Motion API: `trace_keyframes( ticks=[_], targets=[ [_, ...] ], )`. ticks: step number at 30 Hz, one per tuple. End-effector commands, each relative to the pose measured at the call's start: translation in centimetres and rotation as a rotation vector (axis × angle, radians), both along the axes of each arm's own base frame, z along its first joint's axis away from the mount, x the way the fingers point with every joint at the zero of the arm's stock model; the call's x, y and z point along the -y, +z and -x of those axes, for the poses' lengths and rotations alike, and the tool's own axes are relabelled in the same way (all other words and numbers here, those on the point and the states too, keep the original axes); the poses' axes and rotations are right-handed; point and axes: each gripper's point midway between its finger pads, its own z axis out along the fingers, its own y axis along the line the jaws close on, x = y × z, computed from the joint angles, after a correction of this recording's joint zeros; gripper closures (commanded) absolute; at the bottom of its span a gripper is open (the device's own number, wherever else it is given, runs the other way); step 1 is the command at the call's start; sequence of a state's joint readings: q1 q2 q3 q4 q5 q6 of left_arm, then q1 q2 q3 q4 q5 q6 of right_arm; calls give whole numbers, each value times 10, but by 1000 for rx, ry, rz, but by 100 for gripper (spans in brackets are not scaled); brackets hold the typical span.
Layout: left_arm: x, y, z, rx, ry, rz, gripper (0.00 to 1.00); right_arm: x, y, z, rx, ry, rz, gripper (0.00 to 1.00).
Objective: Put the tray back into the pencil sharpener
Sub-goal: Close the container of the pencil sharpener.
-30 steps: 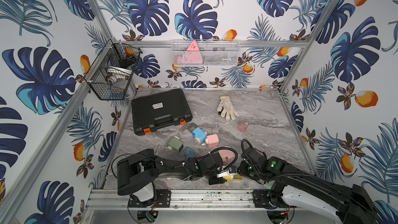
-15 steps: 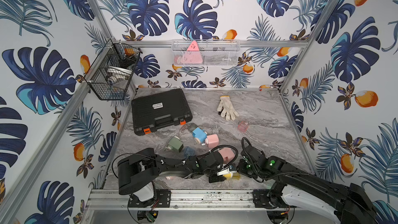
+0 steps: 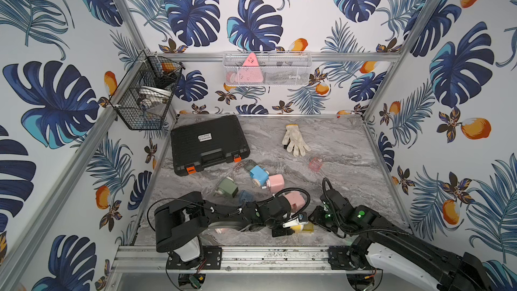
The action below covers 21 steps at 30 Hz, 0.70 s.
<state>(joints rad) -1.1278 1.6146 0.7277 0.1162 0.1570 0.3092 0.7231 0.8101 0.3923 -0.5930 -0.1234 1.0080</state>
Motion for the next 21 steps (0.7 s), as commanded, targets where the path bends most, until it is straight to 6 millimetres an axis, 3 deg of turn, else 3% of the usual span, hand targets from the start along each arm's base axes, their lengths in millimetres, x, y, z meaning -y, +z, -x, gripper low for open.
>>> trace_keyframes(
  ticks=[1,6,12,21],
  targets=[
    [-17,-17,-5,28,22,-99,56,16,-1,7,-37,-24,59,62],
    [-17,-17,-5,27,21,-101,56,35,-2,8,-59,-85,145,63],
    [-16,-15,-6,31,20,-97,56,31,-9,13,-101,-91,128,75],
    [-15,-16,-5,24,17,-98,56,-15,-8,16,-135,32,-96,81]
  ],
)
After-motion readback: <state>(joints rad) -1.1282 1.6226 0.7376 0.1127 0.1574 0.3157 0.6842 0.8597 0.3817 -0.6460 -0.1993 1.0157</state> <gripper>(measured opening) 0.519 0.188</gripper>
